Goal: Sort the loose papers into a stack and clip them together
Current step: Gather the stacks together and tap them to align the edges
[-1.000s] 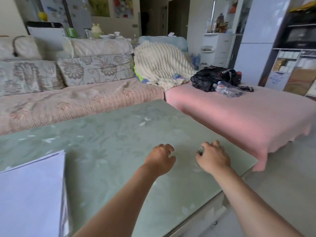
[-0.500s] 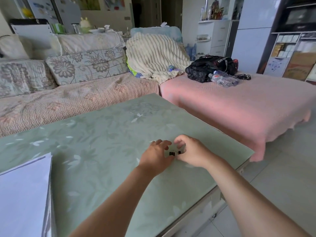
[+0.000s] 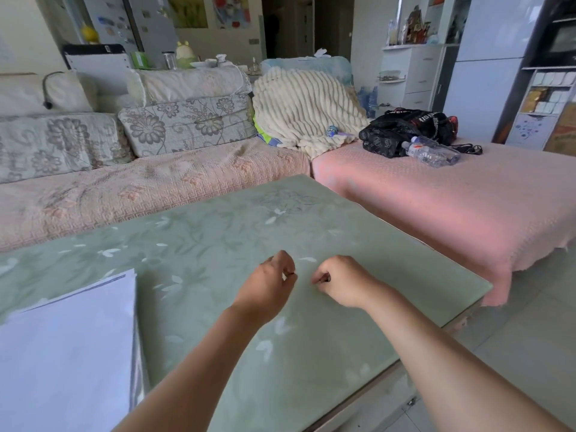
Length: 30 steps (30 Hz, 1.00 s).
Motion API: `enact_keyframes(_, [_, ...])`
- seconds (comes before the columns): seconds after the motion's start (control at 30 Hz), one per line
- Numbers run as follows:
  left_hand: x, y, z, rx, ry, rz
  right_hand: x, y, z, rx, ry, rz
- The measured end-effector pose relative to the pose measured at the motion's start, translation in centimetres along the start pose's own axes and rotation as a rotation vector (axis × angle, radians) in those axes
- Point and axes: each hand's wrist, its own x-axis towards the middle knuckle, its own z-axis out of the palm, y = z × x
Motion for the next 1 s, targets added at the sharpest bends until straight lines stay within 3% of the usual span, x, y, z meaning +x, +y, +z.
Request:
enact_keyframes(0.37, [-10.9, -11.5, -17.4, 0.193, 0.09, -0.209, 2.1, -20.9, 7.5, 0.156, -0.067, -0.271])
enact_keyframes(0.6, [-22.2, -21.0, -27.6, 0.288, 0.232, -0.518, 2.1, -36.4, 16.5, 0.167, -0.242, -0.498])
enact_keyframes(0.8, [-29.1, -27.2, -30.8, 0.346, 0.312, -0.653, 2.7, -45.6, 23.3, 0.009, -0.293, -0.649])
enact_keyframes(1.0, [-32.0, -31.3, -31.4, 0.473, 0.267, -0.709, 3.6, -48.6, 28.5, -0.121, -0.324, -0.721])
